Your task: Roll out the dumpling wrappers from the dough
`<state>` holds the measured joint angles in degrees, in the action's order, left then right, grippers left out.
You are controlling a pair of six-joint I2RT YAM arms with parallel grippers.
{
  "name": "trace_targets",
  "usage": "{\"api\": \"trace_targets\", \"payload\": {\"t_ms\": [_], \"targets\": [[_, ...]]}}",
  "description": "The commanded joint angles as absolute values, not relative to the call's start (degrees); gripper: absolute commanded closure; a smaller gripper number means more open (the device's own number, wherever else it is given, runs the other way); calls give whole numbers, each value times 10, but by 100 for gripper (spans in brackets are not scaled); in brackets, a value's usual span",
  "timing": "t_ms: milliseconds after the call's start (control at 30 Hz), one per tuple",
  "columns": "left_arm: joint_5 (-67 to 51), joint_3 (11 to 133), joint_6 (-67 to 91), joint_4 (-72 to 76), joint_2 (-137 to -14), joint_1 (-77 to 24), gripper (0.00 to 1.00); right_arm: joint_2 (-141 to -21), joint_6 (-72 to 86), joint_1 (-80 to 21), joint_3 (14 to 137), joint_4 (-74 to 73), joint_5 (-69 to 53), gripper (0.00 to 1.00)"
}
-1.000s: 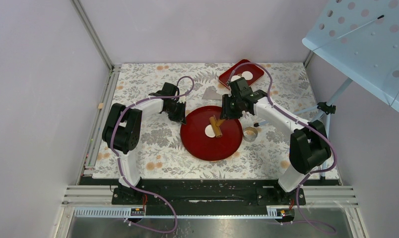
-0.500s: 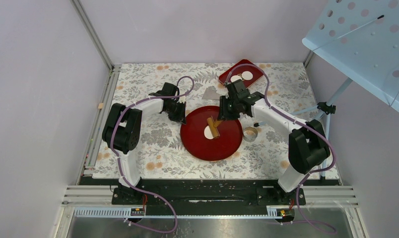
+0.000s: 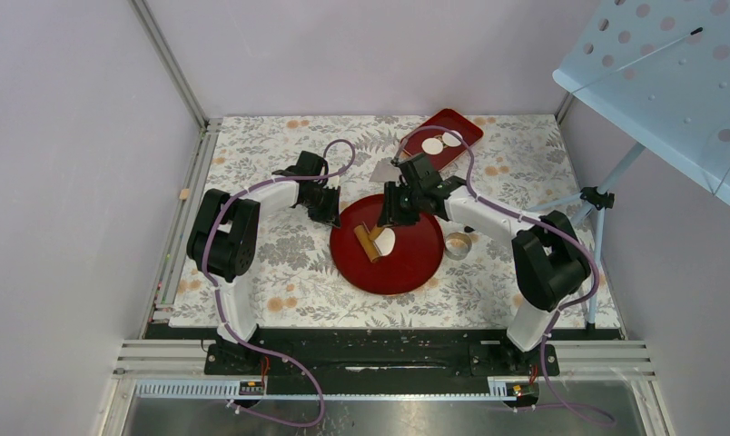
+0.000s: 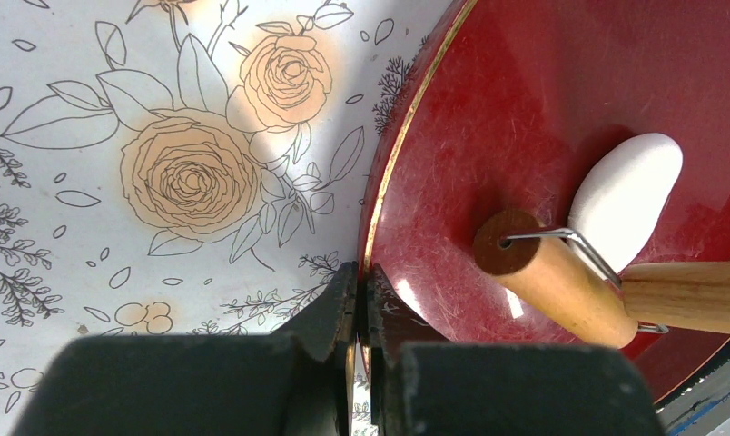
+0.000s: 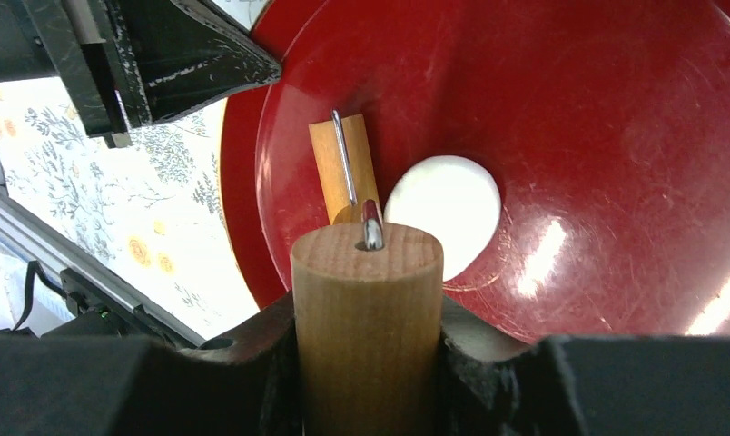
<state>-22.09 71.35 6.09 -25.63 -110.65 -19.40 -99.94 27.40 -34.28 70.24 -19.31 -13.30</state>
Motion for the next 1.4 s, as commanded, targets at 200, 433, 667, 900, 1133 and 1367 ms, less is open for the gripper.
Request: {"api": "trace_targets", "payload": {"t_ms": [200,433,667,900,1133,1367], "targets": [[-221,718,58,-269,-1118,-190,100,-1019,188,-347,749,-267,-222,100],[-219,719,59,-269,-1119,-190,100,-923,162,-341,753,-173,-300,95],[-218,719,59,-269,-1118,-190,100,-878,142,-309,764,-209,-251,100],[-219,718,59,-269,-1119,-190,100,-868,124,-280,732,-233,-201,100],[-218,718,60,-269,-1120,-190,100,-894,130,-273,708,-225,-195,100],[-220,718,59,-269,-1120,-190,100,-929,157,-272,705,-221,-128,100]]}}
